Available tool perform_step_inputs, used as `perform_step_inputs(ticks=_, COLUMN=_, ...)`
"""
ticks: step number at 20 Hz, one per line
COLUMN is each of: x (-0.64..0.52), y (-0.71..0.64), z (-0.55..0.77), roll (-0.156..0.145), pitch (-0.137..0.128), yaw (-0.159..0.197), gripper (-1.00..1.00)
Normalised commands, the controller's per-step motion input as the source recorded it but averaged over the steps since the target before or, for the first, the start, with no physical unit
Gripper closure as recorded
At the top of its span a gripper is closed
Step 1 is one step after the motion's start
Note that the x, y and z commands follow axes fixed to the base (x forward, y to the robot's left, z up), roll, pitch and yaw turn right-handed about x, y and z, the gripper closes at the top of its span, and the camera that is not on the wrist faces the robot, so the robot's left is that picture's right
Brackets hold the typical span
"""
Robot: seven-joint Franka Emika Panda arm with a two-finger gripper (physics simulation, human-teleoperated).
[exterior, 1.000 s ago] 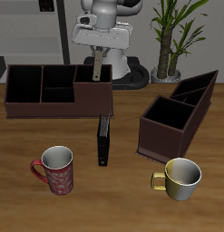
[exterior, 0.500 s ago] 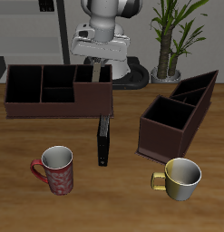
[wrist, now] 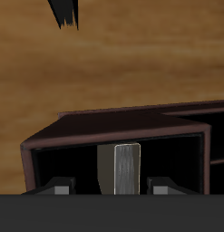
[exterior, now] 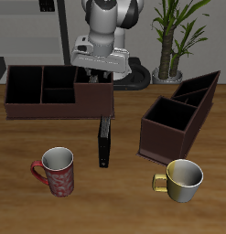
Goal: Place the yellow book into the back desk caddy's right compartment
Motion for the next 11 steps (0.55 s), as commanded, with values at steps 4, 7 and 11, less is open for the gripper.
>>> perform_step_inputs(ticks=4, x=0.06, y=-0.06, z=0.03, roll=0.010, pitch=0.004, yaw=-0.009, gripper=-1.00)
perform_step_inputs(ticks=7, x=0.00, y=-0.01, z=0.08, roll=0.007, pitch=-0.015, yaw=-0.027, gripper=-1.00)
perform_step_inputs(ticks=11, x=0.03, y=0.11, z=0.19, roll=0.026, pitch=-0.020, yaw=0.020, gripper=-1.00)
